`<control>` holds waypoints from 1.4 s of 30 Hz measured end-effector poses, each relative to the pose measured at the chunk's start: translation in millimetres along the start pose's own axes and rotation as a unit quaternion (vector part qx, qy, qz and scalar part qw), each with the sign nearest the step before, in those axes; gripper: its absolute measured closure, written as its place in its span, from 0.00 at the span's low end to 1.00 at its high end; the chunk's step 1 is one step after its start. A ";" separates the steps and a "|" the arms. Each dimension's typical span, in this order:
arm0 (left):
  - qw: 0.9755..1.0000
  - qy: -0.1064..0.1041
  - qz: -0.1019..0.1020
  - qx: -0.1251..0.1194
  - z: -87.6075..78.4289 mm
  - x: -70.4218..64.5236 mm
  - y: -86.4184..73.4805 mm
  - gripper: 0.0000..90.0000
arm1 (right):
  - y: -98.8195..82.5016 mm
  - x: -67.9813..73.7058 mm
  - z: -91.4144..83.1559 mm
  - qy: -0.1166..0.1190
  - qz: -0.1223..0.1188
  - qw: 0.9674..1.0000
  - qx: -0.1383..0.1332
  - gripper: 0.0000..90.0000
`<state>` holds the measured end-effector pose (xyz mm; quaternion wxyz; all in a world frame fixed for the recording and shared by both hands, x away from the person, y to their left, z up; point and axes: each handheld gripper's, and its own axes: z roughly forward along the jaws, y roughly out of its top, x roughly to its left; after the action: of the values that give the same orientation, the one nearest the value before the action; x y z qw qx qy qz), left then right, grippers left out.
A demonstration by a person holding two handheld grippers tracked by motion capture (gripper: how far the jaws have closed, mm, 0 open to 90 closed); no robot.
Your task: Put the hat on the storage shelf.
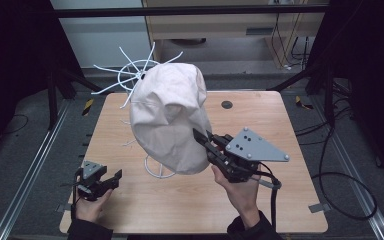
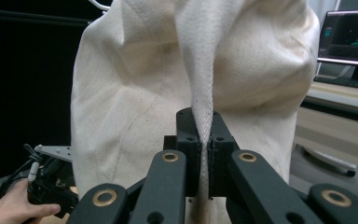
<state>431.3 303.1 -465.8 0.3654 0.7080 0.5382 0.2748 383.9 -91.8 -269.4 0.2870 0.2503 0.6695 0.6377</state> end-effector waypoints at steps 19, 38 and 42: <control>1.000 0.000 0.001 0.000 0.1 0.1 -0.2 0.43 | -16.0 -5.0 4.7 -0.001 0.010 1.000 0.028 0.84; 1.000 -0.004 0.002 0.004 1.6 -0.8 -1.5 0.40 | -51.0 -48.4 -30.9 0.008 0.087 0.996 0.027 0.27; 1.000 -0.003 0.001 0.003 1.3 -1.0 -1.6 0.40 | -60.3 -58.3 -41.8 -0.004 0.089 0.996 0.029 0.24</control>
<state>431.1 302.1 -467.9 0.3650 0.7103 0.5372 0.2713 397.8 -166.1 -324.9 0.2246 0.3200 0.6617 0.6397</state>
